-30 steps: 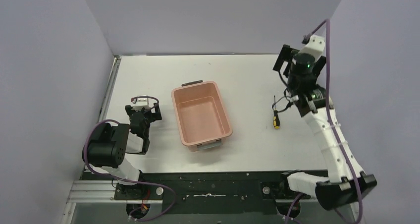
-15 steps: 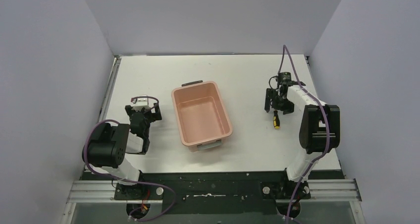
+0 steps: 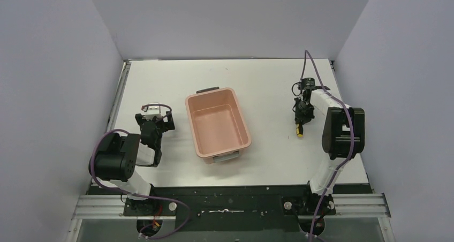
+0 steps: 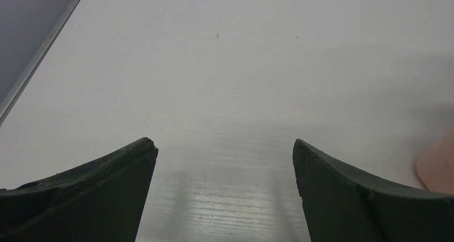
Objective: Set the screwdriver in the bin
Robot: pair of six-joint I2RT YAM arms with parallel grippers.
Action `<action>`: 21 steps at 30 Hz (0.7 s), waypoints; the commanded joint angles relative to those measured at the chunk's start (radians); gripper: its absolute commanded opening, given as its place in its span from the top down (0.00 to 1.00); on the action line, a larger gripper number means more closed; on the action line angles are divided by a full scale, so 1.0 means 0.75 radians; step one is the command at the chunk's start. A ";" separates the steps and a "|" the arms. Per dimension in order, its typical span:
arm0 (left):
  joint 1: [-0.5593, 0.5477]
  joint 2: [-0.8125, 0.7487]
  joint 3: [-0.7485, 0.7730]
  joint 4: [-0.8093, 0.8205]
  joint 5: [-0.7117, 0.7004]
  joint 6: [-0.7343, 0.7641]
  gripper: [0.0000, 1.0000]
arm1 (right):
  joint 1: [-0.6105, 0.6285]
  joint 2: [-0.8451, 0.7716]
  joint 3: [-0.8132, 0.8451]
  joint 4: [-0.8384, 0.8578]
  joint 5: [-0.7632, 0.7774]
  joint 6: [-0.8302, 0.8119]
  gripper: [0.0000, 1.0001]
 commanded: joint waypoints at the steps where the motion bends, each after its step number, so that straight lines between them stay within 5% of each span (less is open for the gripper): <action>1: 0.008 -0.010 0.003 0.032 0.013 0.012 0.03 | -0.009 -0.059 0.254 -0.170 -0.013 -0.038 1.00; 13: 0.008 -0.010 0.003 0.033 0.012 0.013 0.03 | 0.198 -0.145 1.027 -0.706 0.029 0.159 1.00; 21: 0.008 -0.011 0.003 0.033 0.013 0.014 0.03 | 0.799 -0.135 1.172 -0.497 -0.076 0.344 1.00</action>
